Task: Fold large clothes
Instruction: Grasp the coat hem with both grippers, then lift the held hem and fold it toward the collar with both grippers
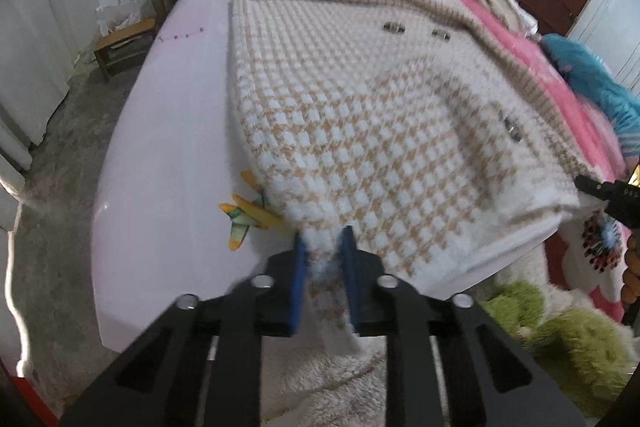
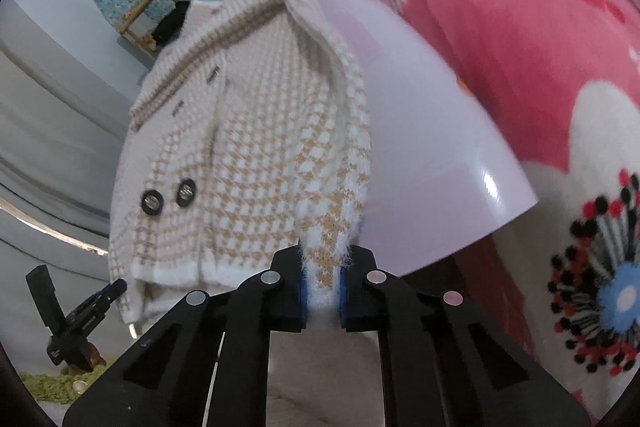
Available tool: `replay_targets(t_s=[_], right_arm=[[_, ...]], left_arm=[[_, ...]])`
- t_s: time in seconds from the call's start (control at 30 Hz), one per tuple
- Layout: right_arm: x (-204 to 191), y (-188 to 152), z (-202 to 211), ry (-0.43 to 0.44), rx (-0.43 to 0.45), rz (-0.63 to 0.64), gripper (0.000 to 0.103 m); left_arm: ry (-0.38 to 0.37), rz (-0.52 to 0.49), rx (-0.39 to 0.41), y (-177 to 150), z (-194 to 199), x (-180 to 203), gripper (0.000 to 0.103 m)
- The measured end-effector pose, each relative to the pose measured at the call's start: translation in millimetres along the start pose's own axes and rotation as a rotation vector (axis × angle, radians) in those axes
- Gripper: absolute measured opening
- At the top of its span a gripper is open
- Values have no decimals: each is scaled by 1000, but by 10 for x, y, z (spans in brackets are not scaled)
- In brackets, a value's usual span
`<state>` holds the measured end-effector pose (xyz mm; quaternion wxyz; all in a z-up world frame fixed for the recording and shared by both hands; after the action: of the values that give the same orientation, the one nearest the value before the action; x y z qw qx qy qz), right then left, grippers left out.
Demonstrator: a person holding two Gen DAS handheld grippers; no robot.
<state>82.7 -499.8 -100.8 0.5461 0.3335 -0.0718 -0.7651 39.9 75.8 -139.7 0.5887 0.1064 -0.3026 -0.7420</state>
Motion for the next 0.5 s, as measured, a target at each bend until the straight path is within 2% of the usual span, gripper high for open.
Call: replay_targets(t_s=[0.17, 0.33, 0.5], right_arm=[[-138, 227, 231, 46, 77, 2, 8], [-208, 427, 477, 77, 145, 12, 8], [-263, 754, 616, 110, 212, 1, 8]], left_arm=[[-50, 38, 100, 282, 252, -26, 8], [-58, 68, 201, 729, 479, -90, 8], [-61, 95, 250, 1114, 535, -162, 8]])
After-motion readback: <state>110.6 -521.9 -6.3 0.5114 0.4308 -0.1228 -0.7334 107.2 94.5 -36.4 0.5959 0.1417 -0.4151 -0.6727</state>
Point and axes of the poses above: each gripper's, at about its wrist camera, not at the fingertips, and z roughly against the way its jaws point, x to its right, y to its top, the point moved 9 cm from there along -z, roughly the way its jaws point, and after that the axes turned 5 degrees about x, right-handed, at the moved point
